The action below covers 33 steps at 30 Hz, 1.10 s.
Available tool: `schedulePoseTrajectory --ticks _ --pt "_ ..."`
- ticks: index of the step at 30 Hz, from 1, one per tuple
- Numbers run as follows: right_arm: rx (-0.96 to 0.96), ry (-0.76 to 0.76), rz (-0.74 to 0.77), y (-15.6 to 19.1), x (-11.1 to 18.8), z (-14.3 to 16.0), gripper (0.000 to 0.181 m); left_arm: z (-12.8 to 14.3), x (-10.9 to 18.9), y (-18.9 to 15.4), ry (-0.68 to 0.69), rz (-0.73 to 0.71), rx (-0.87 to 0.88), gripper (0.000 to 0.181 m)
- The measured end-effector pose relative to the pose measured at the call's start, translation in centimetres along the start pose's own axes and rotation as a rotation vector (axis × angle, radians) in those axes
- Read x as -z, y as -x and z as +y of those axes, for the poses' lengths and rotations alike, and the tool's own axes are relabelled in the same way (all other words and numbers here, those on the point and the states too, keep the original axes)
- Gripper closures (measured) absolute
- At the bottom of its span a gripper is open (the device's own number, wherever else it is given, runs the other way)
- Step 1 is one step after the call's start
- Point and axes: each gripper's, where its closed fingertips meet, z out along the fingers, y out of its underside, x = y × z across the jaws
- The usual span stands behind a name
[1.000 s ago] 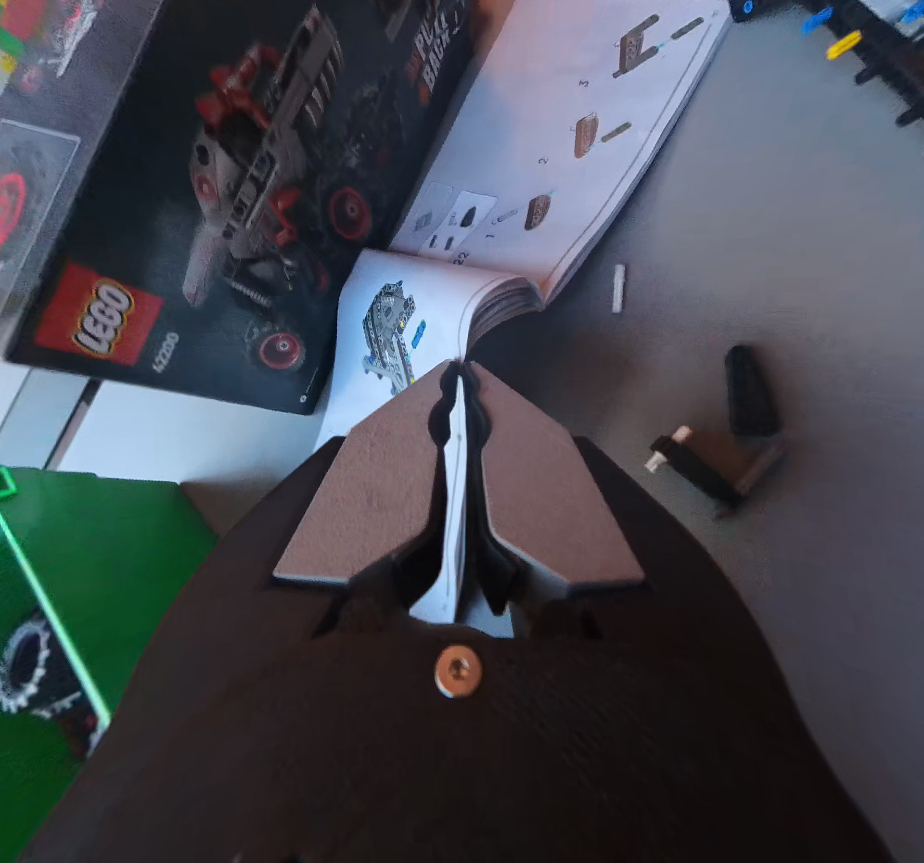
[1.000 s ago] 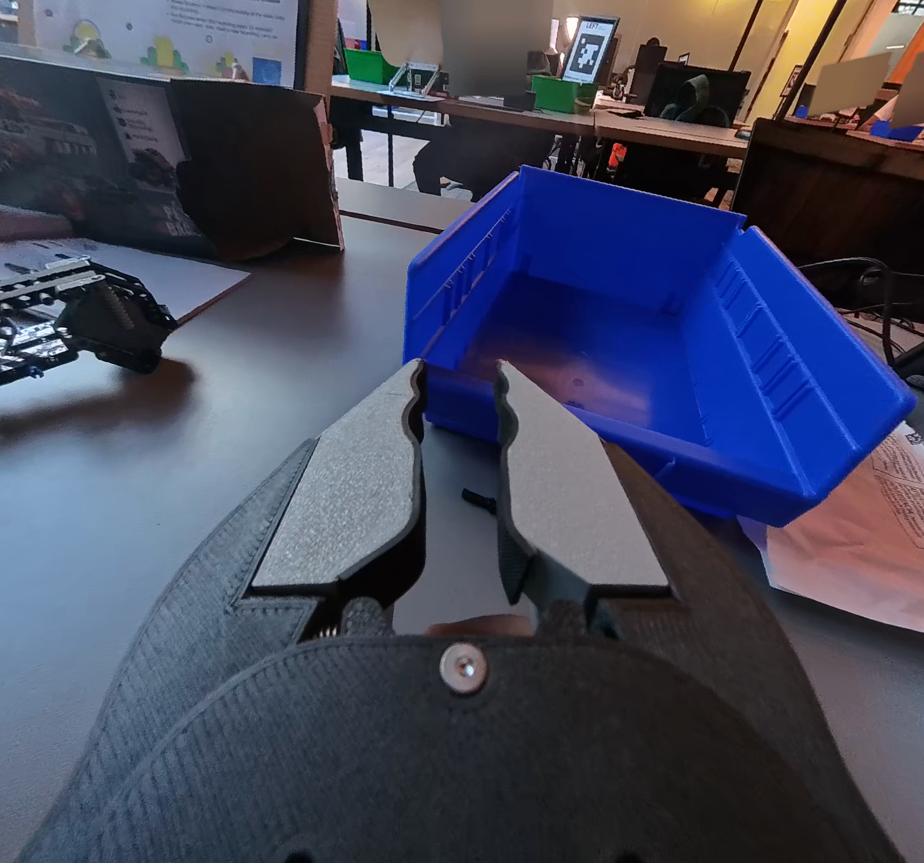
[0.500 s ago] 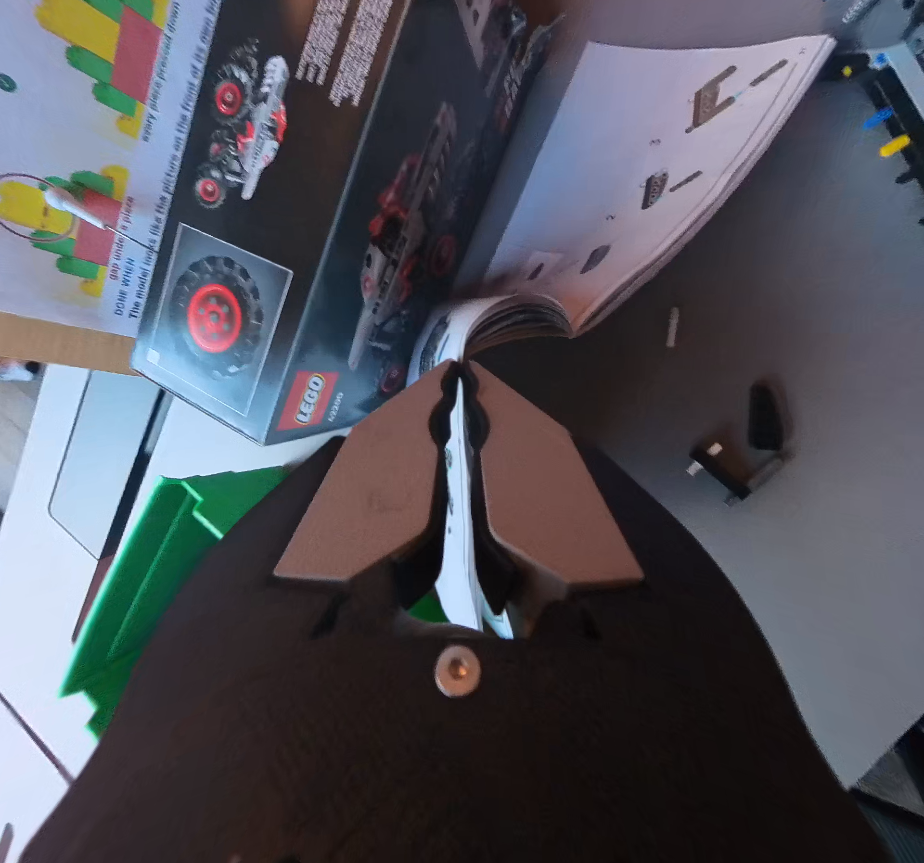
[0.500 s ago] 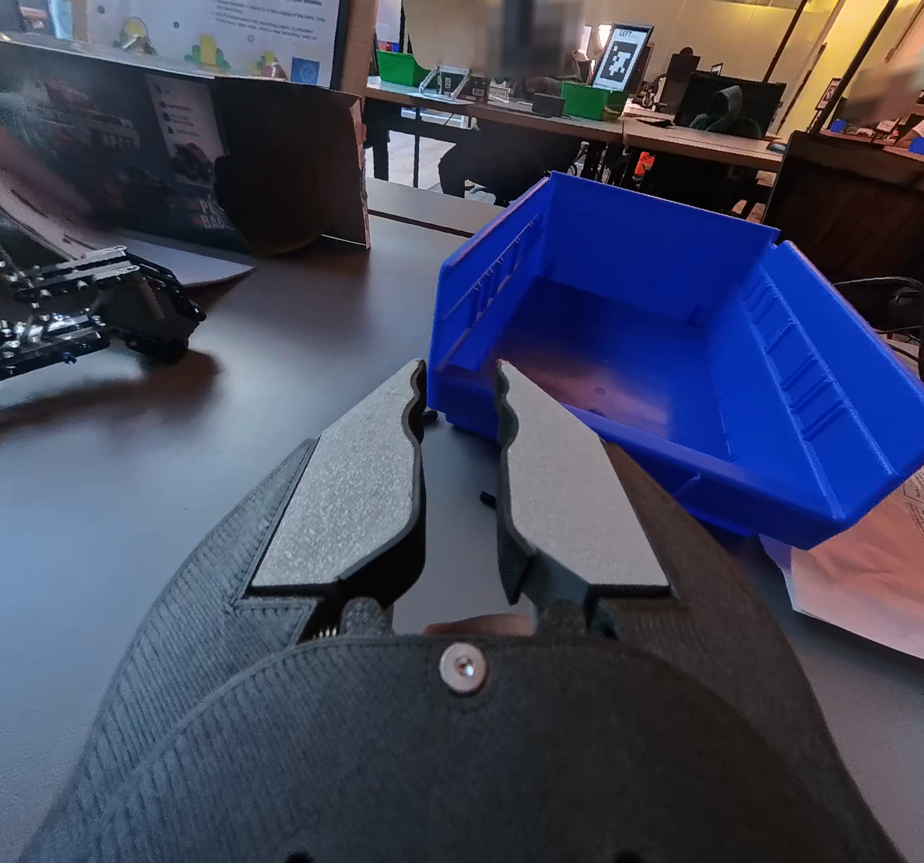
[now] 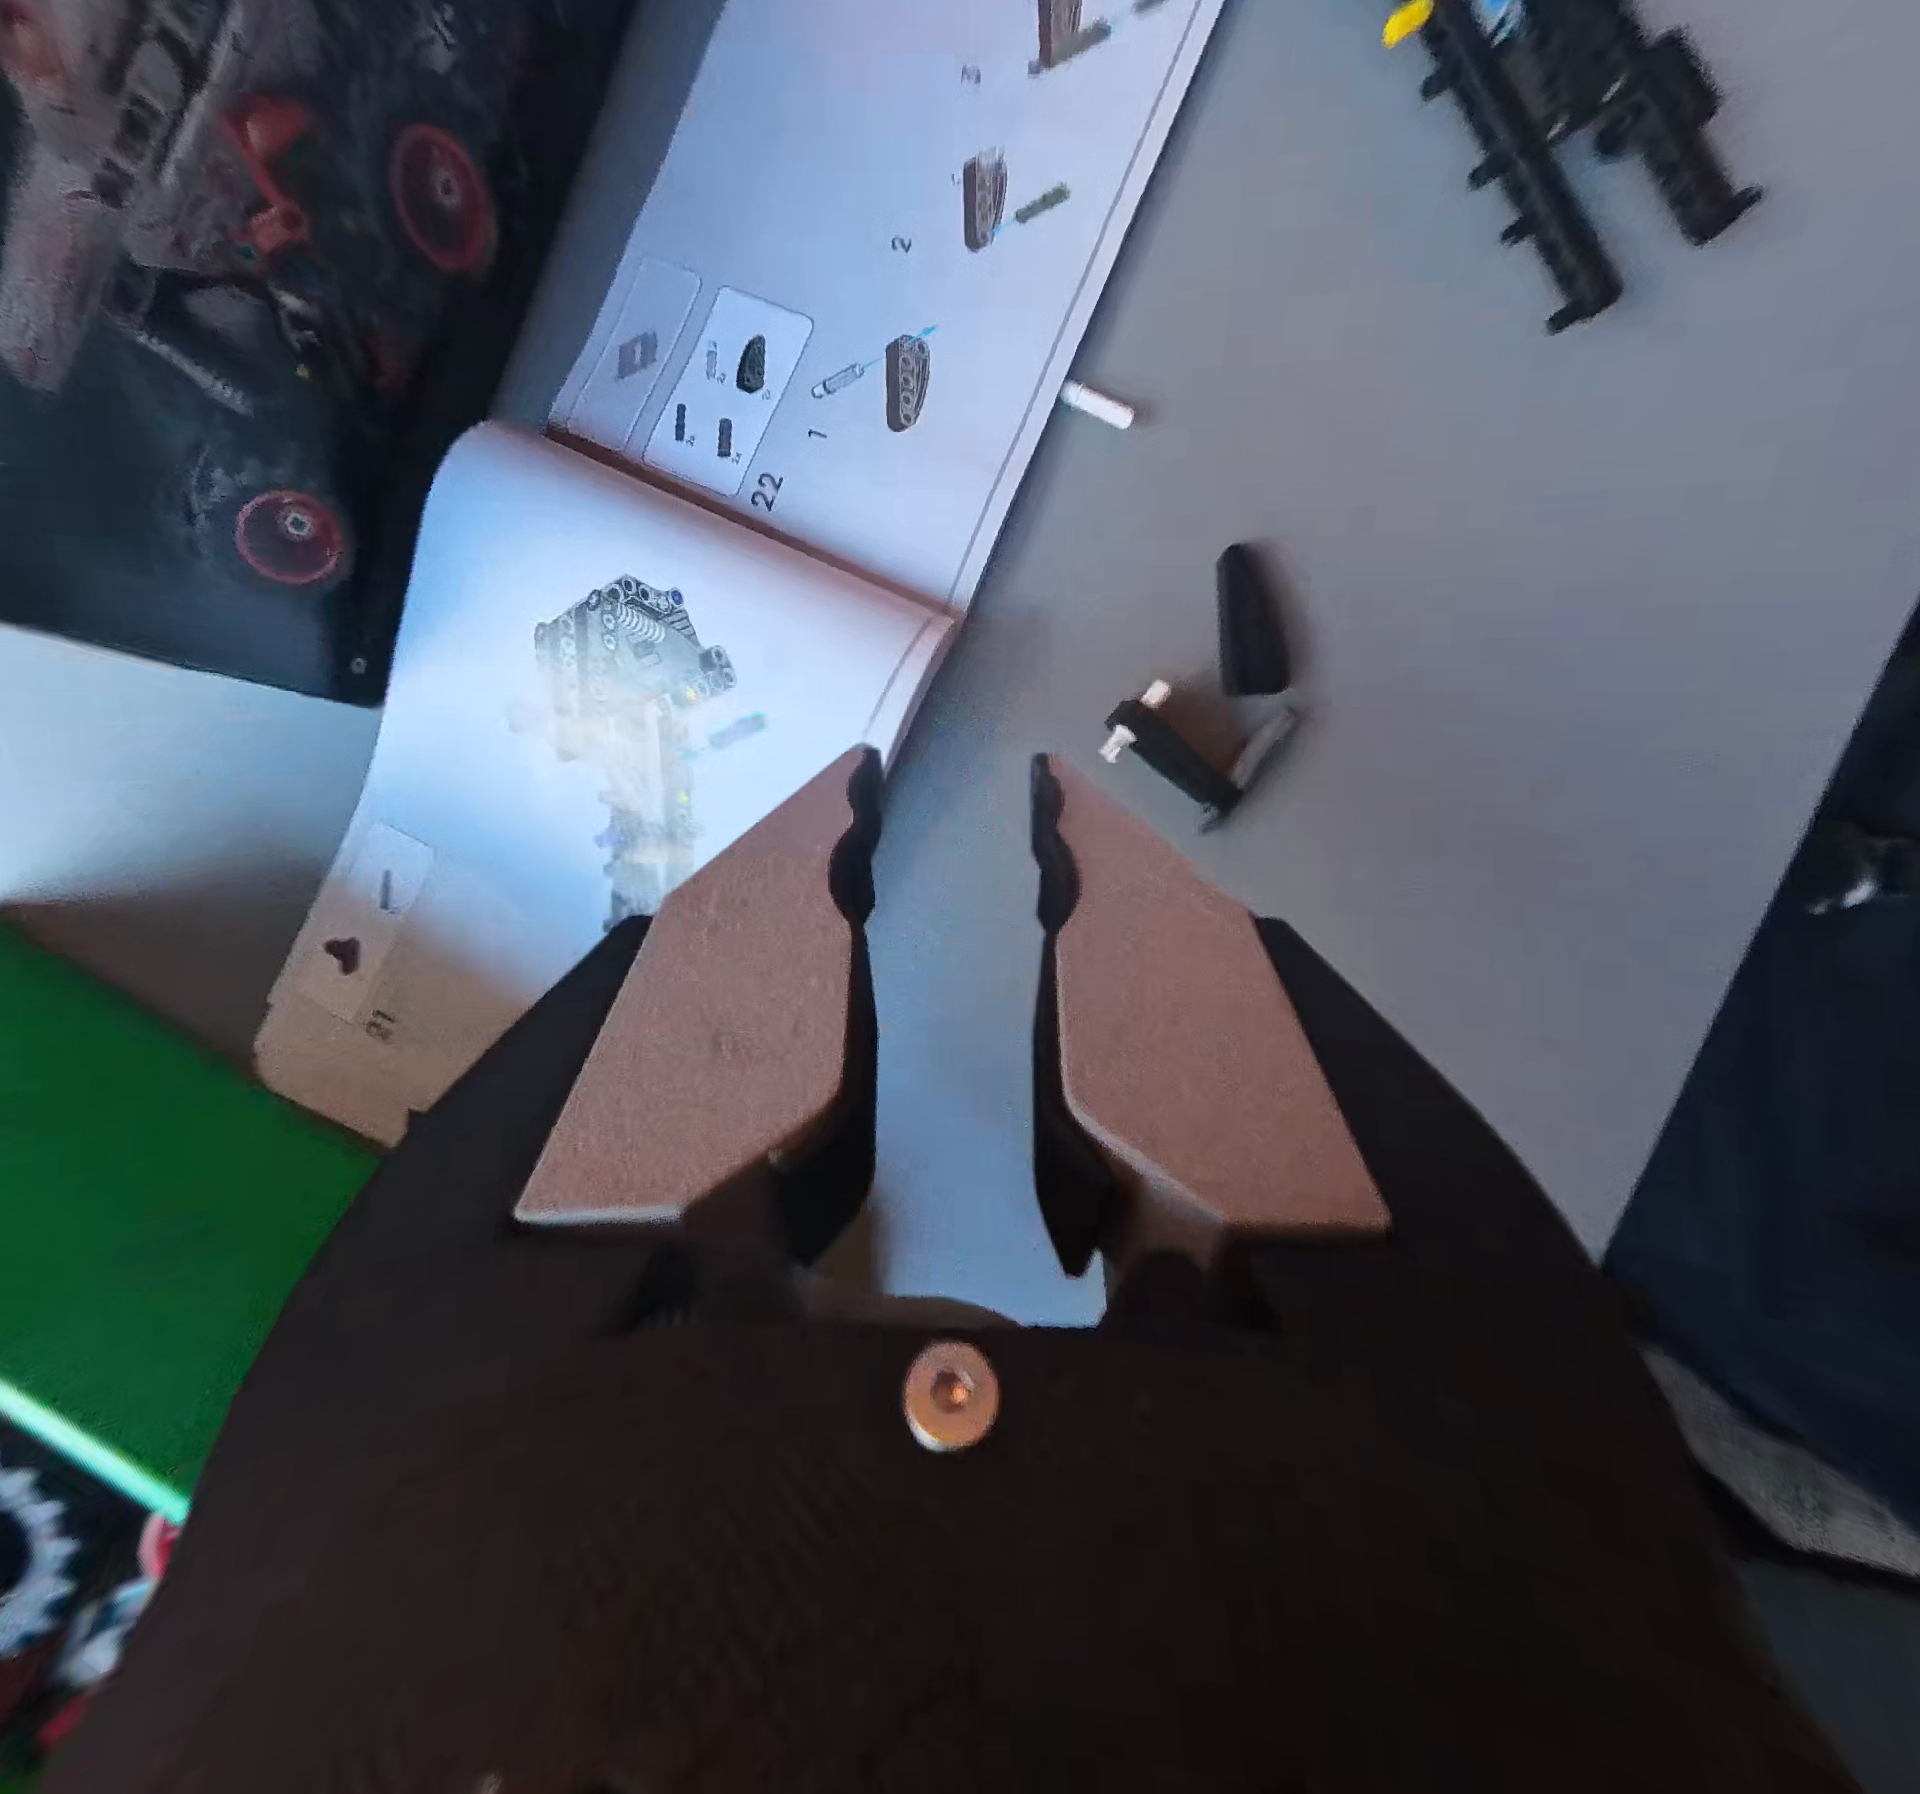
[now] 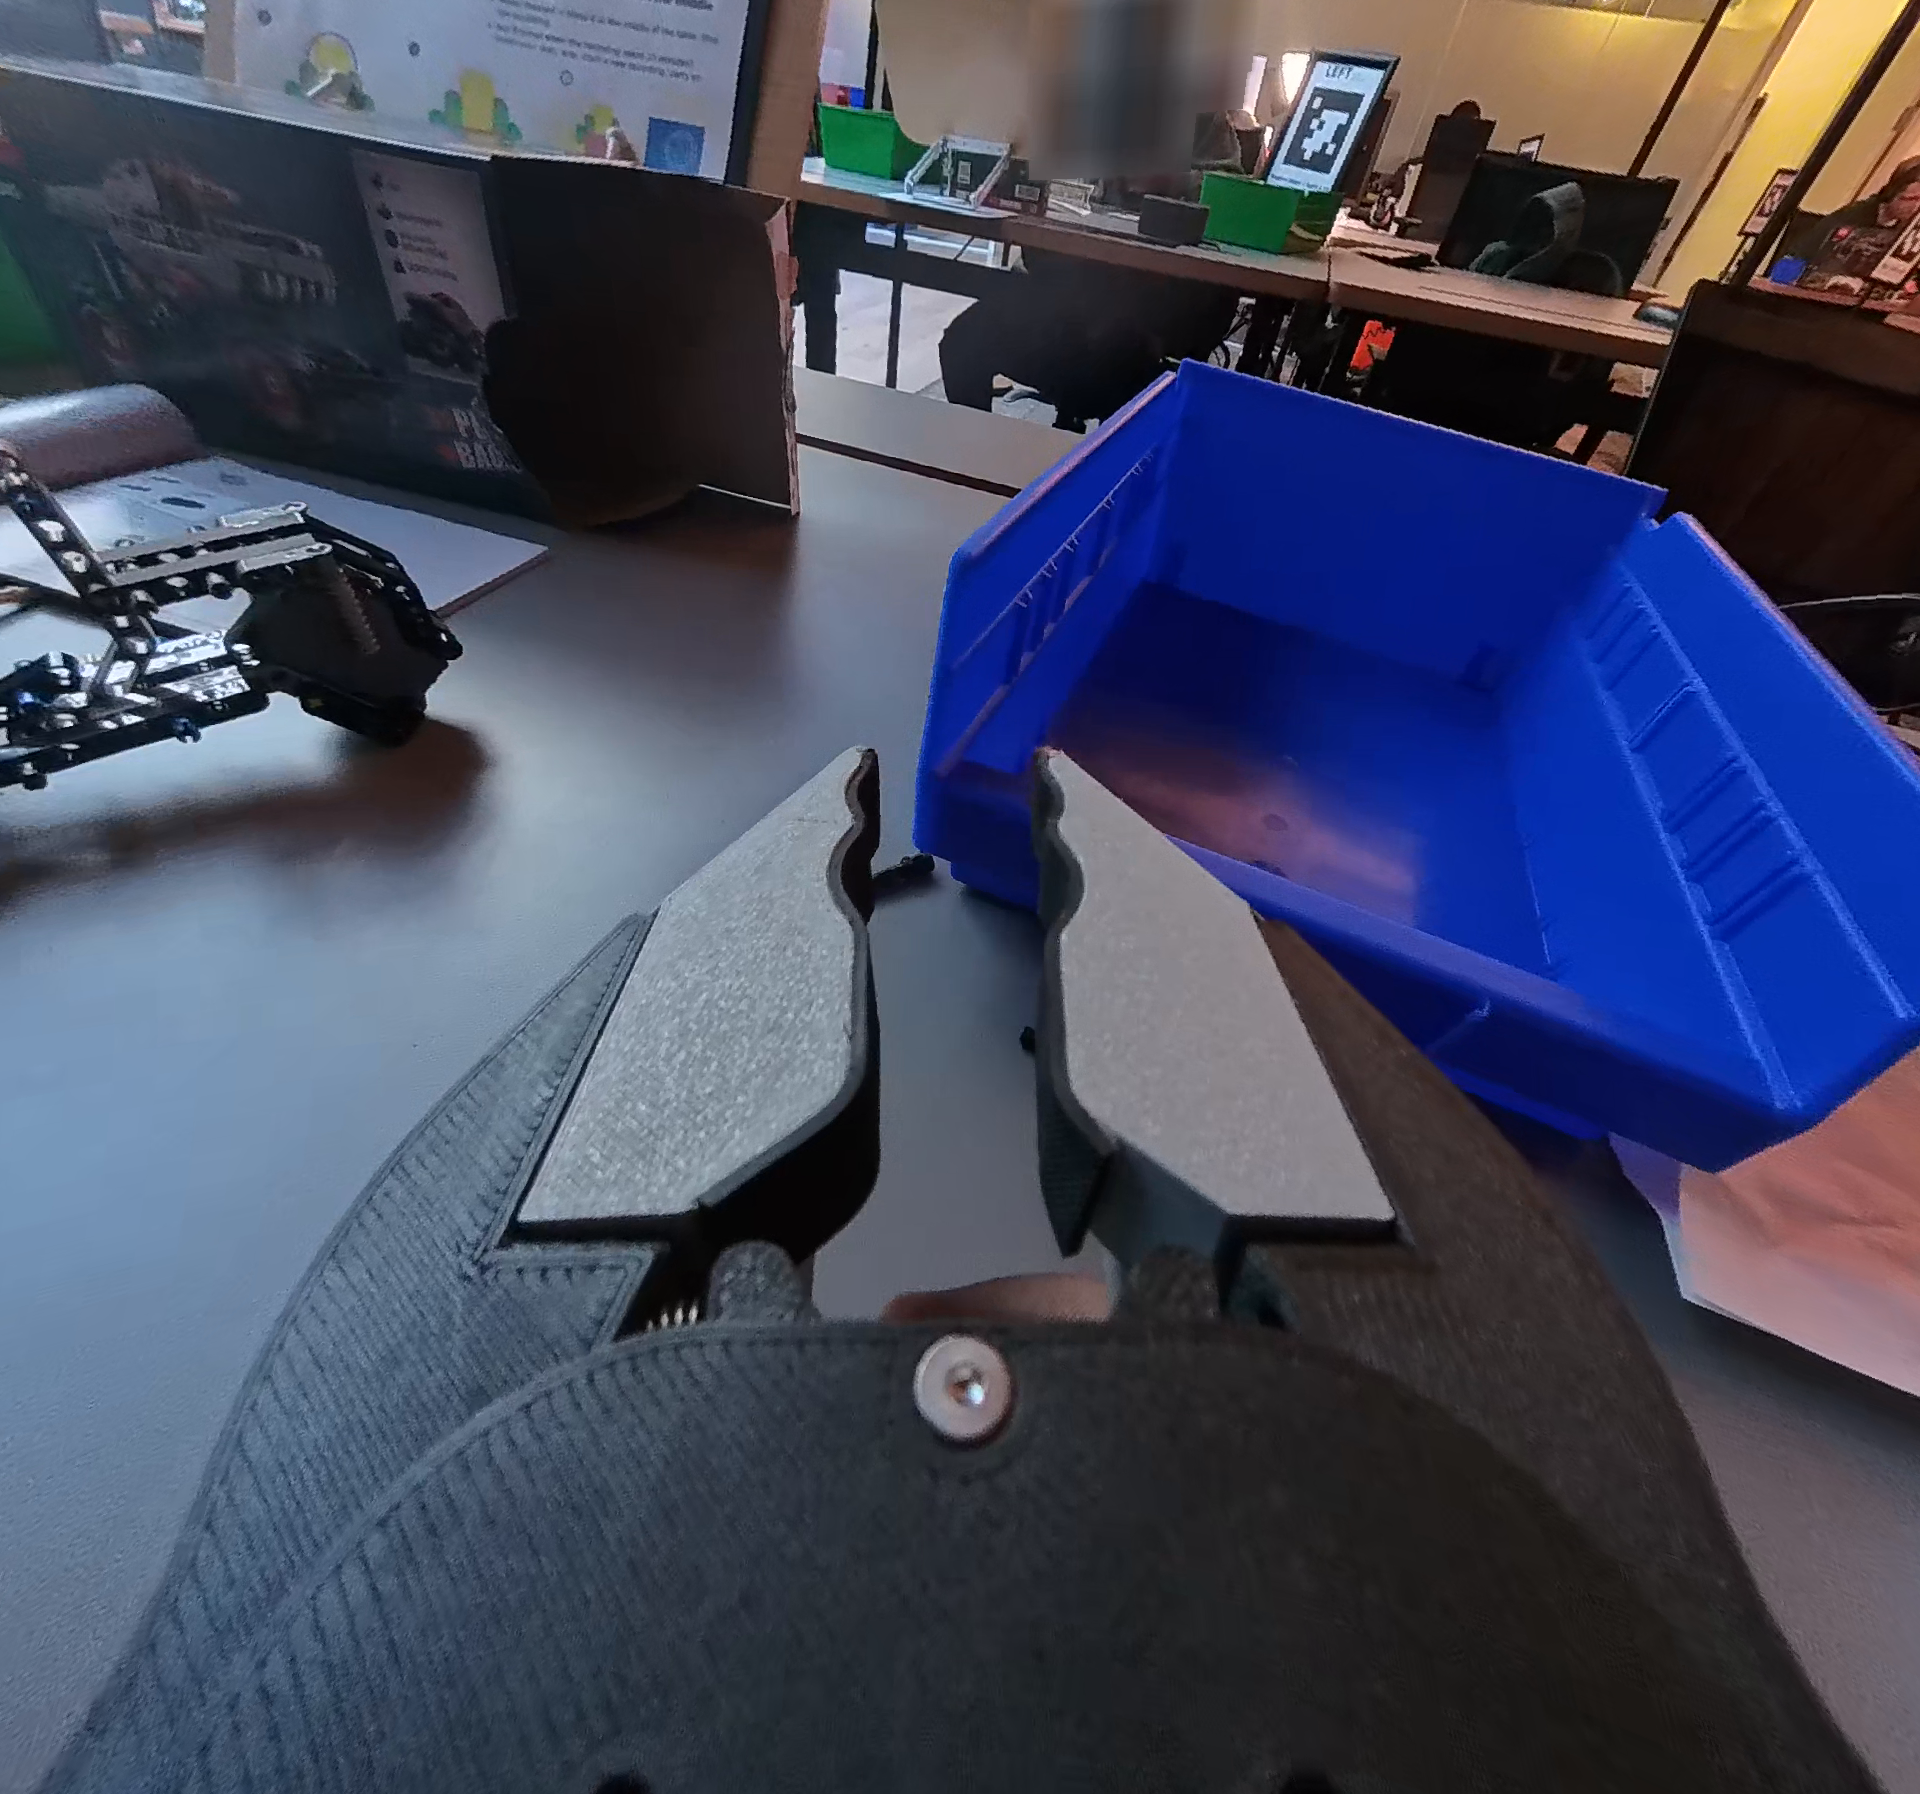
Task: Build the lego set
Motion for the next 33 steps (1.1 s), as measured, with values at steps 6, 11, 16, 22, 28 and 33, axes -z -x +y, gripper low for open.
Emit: schedulePoseTrajectory --ticks 6,11,16,22,28,33 --pt "-0.001 0.005 0.0 0.0 -0.1 0.0 0.155 1.7 0.0 -2.5 -0.119 0.062 0.07 0.154" --pt "0.002 0.005 0.002 0.0 -0.1 0.1 0.155 2.8 -1.3 -3.6 -0.122 0.081 0.058 0.154" --pt "0.004 0.013 0.009 -0.1 -0.2 0.2 0.155 2.6 -2.2 -4.7 -0.135 0.129 0.054 0.153" --pt "-0.06 -0.005 0.254 -4.4 1.4 0.2 0.158 -2.2 -0.3 -4.0 -0.369 -0.003 0.038 0.158" --pt "-0.245 -0.064 0.304 -6.9 3.0 0.4 0.154 -2.4 -1.1 -1.5 -0.41 -0.091 0.113 0.158" --pt "-0.207 -0.051 0.356 -7.3 3.2 0.5 0.155 -1.4 -2.6 -0.6 -0.318 -0.118 0.091 0.149"
